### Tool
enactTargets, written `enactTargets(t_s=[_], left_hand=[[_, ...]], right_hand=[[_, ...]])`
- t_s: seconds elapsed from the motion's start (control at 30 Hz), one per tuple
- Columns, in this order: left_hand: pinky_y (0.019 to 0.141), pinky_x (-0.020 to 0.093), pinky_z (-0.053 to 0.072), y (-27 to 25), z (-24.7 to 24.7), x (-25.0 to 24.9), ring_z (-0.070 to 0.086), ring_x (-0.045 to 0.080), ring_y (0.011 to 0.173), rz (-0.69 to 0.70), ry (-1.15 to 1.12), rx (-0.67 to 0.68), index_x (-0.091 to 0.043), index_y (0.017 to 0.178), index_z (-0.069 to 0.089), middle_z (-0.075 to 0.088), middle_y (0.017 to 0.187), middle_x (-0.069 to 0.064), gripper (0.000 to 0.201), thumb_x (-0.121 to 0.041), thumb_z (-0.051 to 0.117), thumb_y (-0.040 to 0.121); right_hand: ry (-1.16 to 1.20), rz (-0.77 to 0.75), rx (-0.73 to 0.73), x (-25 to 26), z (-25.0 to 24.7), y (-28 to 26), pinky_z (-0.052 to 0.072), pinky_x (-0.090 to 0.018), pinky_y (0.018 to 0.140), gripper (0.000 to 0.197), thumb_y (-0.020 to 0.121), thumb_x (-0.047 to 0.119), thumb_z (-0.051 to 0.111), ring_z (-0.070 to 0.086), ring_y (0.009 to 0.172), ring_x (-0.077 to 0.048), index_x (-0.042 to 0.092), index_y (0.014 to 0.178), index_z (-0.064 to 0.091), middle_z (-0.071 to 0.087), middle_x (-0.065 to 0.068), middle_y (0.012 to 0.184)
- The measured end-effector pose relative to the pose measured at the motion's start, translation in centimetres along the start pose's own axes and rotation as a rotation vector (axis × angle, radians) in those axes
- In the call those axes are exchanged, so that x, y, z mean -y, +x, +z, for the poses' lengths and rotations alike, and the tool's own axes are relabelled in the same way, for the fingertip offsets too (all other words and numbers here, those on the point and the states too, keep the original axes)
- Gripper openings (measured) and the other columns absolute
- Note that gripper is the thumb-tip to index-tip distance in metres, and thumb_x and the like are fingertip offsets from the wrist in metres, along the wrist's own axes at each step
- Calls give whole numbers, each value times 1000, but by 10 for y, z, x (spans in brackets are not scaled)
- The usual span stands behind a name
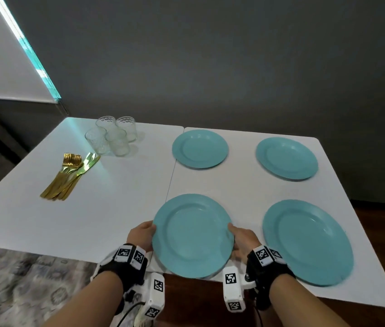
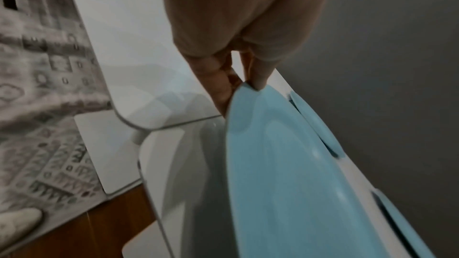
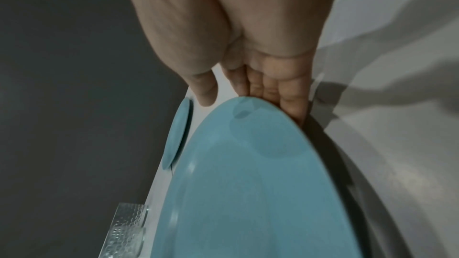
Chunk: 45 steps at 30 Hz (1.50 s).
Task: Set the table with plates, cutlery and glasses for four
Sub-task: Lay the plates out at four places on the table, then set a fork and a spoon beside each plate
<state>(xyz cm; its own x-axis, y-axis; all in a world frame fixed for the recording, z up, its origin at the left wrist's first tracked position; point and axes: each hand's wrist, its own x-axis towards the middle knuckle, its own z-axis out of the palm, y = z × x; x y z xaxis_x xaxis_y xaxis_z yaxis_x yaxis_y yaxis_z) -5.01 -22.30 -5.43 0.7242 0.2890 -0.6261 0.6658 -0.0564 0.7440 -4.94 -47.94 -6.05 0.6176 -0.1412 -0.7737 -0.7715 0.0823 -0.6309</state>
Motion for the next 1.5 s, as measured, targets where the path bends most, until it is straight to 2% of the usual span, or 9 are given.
enactTargets(t_s=[0.2,0.33,0.7,0.97,1.03,1.13,1.2,1.33,1.5], left_hand=[[97,45,50,28,-7,8,62,34,110,5,203,-32,-8,120,64,65,122,16,49,-24,60,74],[99,30,41,14,-3,-8,56,31,118,13,404,-61,-5,121,63,61,127,13,34,-17,52,91],[97,32,43,30,-5,-10,58,31,113,19,437,-75,-3,117,64,64,121,15,34,-20,51,91],[96,32,43,33,-5,-9,59,30,110,24,376,-99,-5,115,64,65,118,14,32,-21,56,89],[96,32,42,34,-7,-9,59,28,102,30,367,-98,-11,95,68,65,104,11,16,-21,57,89],[95,36,45,35,-12,-10,57,26,89,20,309,-108,-15,72,59,59,83,9,14,-25,62,82],[95,43,49,37,-16,-12,55,27,81,-5,240,-90,-13,69,57,58,82,14,17,-24,62,81],[93,40,49,46,-26,-18,54,27,85,-23,178,-94,-1,105,62,57,94,14,23,-18,57,91],[91,40,50,64,-56,-43,56,28,88,6,142,-98,2,117,59,59,102,16,31,-16,55,92]], right_hand=[[-27,11,-10,9,13,6,53,-53,86,35,91,30,60,64,101,-38,-1,108,61,66,-21,111],[-99,3,-13,16,15,6,52,-54,88,32,90,34,60,66,98,-37,3,86,63,68,-21,106],[-175,-18,-27,20,18,17,52,-55,87,25,85,25,67,65,98,-39,3,75,59,67,-22,101],[-372,-87,-35,25,17,13,54,-45,90,21,89,24,60,65,96,-33,12,73,55,61,-12,94],[-385,-96,-48,26,16,13,52,-46,94,16,88,22,61,62,101,-33,6,85,58,59,-15,102],[-435,-129,-109,32,17,12,45,-43,102,49,87,24,62,53,120,-30,7,131,50,52,-13,133],[-472,-173,-149,41,20,7,43,-41,105,52,87,23,61,51,124,-29,8,134,48,50,-11,138],[-543,-266,-185,67,37,-2,41,-36,105,41,88,20,59,52,123,-27,10,128,55,54,-9,134],[-496,-360,-133,101,80,-10,49,-39,97,29,86,18,61,60,103,-25,13,114,64,64,-7,116]])
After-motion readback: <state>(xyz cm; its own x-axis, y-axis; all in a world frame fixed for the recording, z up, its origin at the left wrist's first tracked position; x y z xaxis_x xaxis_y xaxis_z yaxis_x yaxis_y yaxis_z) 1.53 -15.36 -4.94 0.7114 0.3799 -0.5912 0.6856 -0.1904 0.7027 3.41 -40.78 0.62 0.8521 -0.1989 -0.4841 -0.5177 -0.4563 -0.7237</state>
